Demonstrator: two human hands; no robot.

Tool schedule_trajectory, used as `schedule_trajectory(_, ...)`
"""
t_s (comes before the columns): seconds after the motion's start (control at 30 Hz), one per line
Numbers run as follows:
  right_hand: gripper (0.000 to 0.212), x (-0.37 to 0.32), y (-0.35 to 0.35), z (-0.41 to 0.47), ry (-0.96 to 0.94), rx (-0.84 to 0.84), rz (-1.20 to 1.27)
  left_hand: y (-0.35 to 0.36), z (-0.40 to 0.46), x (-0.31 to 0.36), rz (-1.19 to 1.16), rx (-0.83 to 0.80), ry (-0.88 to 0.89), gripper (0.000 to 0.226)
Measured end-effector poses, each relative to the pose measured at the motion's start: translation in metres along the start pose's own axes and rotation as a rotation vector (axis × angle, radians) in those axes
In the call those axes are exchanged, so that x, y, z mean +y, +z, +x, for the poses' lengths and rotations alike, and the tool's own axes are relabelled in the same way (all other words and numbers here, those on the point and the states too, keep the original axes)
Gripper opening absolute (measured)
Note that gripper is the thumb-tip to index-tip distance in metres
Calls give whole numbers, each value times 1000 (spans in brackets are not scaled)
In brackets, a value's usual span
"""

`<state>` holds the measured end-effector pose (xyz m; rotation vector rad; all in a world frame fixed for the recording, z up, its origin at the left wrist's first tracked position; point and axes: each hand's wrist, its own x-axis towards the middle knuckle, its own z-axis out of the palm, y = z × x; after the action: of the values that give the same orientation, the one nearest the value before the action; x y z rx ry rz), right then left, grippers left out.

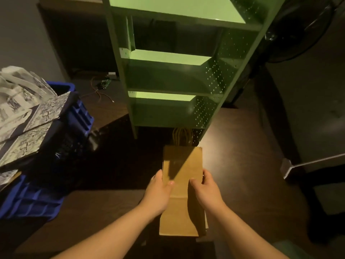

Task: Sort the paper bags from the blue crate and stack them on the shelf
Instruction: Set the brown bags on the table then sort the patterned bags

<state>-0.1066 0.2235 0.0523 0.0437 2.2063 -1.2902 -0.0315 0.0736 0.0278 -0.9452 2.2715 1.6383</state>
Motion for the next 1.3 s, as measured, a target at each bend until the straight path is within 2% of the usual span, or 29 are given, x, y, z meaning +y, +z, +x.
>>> schedule_trajectory(0.13,21,16,3,25,-33,18,-81,13,18,-5,118,46,-50,36)
schedule_trajectory(0.2,21,25,5,34,-22,45,-136,21,23,-9,186,62,-88,50)
schedule_trajectory(0.33,43,38,1,42,60,70,-357,37,20,-12,250,104,-137,68)
schedule_trajectory(0.4,58,42,-4,43,90,59,-290,44,18,-14,231,109,-180,80)
schedule_trajectory(0.5,70,49,-11,46,137,46,-108,49,23,-20,16,90,-305,82)
schedule_trajectory(0.6,57,53,-11,45,147,-43,5,56,29,-22,-88,74,-370,86)
schedule_trajectory(0.67,45,54,-7,44,128,-92,53,61,34,-26,-114,51,-412,110)
schedule_trajectory(0.7,49,57,-5,46,119,-95,66,64,35,-28,-114,46,-408,109)
schedule_trajectory(0.8,68,57,-4,52,107,-102,102,66,38,-30,-126,65,-339,81)
schedule_trajectory(0.93,59,54,-6,52,128,-110,136,66,41,-31,-226,148,-351,73)
schedule_trajectory(1.03,64,56,-6,55,129,-120,171,66,41,-31,-314,199,-359,73)
schedule_trajectory(1.2,71,51,-5,57,110,-155,167,63,41,-31,-414,170,-335,82)
schedule_trajectory(1.3,87,53,-2,57,135,-161,146,65,51,-56,-419,155,-316,77)
